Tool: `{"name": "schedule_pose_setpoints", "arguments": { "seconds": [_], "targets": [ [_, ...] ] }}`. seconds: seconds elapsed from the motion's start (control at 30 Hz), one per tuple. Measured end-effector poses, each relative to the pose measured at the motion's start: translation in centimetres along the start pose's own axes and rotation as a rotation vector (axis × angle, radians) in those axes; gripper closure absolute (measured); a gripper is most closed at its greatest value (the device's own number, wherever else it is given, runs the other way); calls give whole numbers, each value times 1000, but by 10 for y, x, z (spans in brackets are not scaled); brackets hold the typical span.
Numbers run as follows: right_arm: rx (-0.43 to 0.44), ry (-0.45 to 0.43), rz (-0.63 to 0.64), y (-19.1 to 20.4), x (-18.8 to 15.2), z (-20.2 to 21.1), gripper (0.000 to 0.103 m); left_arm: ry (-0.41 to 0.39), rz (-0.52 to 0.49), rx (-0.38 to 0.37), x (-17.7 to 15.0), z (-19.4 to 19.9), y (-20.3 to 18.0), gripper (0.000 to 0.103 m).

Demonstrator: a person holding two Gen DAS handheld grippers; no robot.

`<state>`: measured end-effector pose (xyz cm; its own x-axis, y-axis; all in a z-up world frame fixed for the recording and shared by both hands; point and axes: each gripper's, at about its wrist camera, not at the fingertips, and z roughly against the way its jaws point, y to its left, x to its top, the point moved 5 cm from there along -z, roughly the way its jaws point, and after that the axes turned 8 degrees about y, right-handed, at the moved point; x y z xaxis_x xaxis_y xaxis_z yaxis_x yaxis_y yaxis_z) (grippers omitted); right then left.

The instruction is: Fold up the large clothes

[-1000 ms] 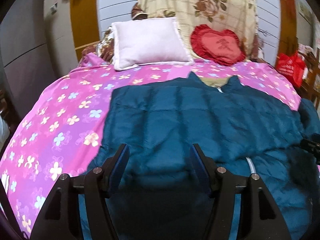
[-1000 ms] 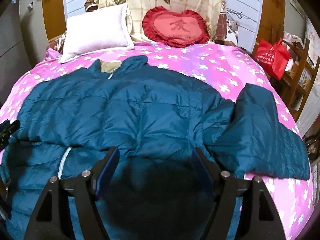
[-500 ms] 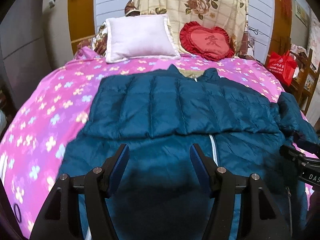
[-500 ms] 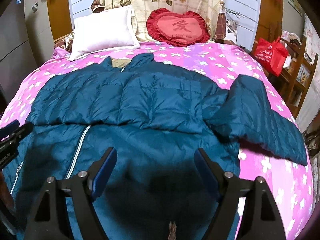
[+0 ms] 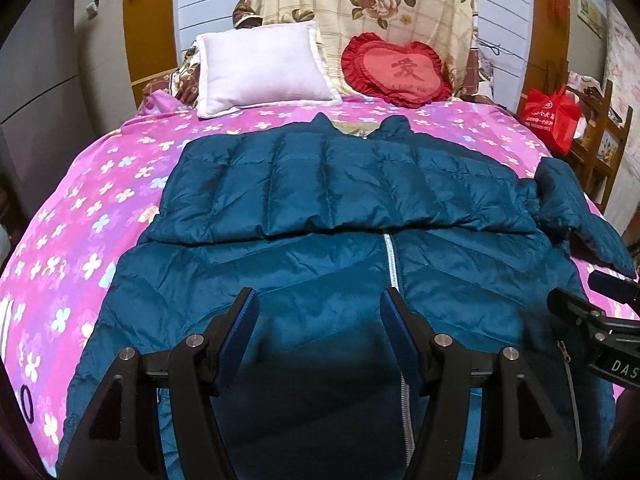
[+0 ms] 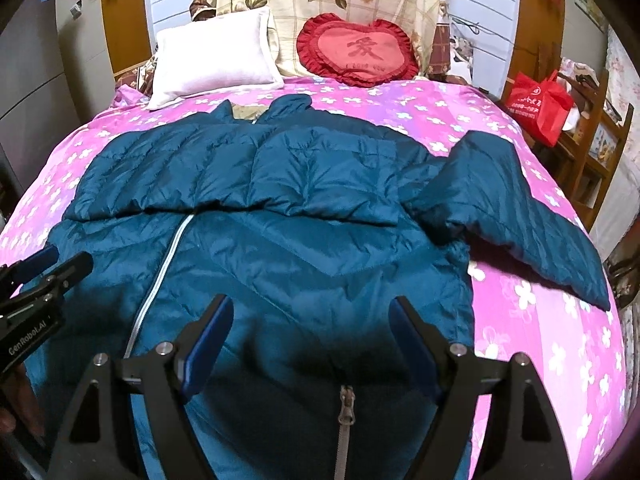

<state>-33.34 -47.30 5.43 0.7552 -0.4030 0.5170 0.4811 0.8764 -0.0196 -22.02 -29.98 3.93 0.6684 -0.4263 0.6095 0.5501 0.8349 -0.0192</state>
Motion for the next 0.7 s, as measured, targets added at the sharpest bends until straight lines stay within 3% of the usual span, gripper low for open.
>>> {"name": "schedule_pose_setpoints", "arguments": {
  "seconds": [0.4,0.7],
  "targets": [
    [-5,11,-25,-12,-7,-6,19,8,-16,4,-6,-5,-9,60],
    [-30,9,-27,-20,-8,-10,19,3,-7,-53,-8,-10,-10,60]
  ]
}}
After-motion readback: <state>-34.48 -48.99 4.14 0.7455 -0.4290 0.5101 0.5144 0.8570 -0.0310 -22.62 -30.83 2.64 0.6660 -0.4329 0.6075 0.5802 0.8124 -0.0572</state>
